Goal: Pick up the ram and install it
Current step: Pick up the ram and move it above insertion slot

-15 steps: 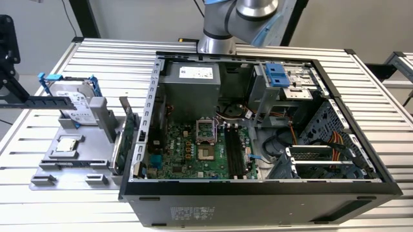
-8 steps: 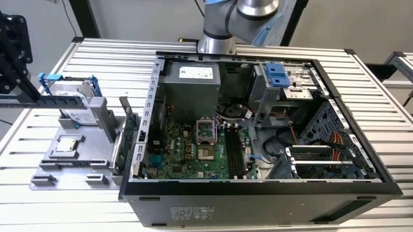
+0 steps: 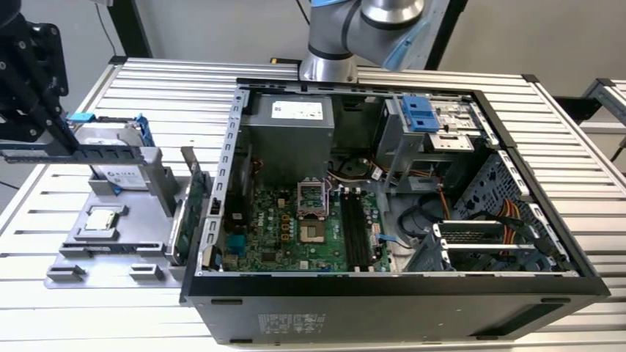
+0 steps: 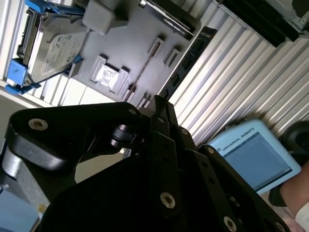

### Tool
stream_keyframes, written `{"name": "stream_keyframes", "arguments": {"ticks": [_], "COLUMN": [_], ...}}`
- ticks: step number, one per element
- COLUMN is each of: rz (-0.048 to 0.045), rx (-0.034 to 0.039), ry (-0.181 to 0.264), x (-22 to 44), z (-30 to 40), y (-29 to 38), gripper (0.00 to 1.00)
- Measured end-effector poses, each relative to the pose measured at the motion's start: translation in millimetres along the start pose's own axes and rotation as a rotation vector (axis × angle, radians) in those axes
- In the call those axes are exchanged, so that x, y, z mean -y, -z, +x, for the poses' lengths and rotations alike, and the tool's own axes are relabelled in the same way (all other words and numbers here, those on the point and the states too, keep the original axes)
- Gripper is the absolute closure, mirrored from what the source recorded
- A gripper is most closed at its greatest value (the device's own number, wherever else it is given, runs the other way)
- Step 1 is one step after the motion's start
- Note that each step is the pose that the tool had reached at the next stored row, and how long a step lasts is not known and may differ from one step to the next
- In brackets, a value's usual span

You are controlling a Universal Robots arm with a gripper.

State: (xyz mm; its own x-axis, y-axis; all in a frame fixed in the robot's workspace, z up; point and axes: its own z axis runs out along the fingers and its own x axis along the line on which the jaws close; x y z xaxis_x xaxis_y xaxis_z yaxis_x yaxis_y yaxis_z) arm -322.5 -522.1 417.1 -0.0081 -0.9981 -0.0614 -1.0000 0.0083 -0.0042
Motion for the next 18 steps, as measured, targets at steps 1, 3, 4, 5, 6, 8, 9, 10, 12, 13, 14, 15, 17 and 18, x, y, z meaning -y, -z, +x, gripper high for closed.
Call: {"name": "stream_keyframes", "arguments": {"ticks": [1, 3, 4, 5, 6, 8, 9, 10, 12, 13, 14, 15, 17, 18], "rz": [-0.0002, -0.0008, -0.0010, -0.0013, -0.0015, -0.0021, -0.0022, -0.0025, -0.0030, -0.0033, -0.0036, -0.0038, -0.0044, -0.0047], "rx": [-0.0001, -0.0005, -0.0006, -0.0009, -0.0011, -0.0018, -0.0021, -0.0024, -0.0031, -0.0036, -0.0040, -0.0044, -0.0054, -0.0058], "ry": [0.000, 0.000, 0.000, 0.000, 0.000, 0.000, 0.000, 0.000, 0.000, 0.000, 0.000, 0.000, 0.000, 0.000], "x": [1.8, 5.5, 7.2, 9.0, 10.5, 13.8, 15.4, 16.9, 19.8, 21.4, 22.9, 24.3, 27.2, 28.6], "z": [-0.1, -0.4, -0.5, -0.6, -0.7, -0.9, -1.0, -1.2, -1.4, -1.5, -1.6, -1.7, -1.9, -2.0], "y": [0.0, 0.0, -0.1, -0.1, -0.1, 0.0, -0.1, -0.1, -0.2, -0.2, -0.2, -0.2, -0.2, -0.2], "gripper": [1.00, 1.00, 1.00, 1.00, 1.00, 1.00, 1.00, 1.00, 1.00, 1.00, 1.00, 1.00, 1.00, 1.00]}}
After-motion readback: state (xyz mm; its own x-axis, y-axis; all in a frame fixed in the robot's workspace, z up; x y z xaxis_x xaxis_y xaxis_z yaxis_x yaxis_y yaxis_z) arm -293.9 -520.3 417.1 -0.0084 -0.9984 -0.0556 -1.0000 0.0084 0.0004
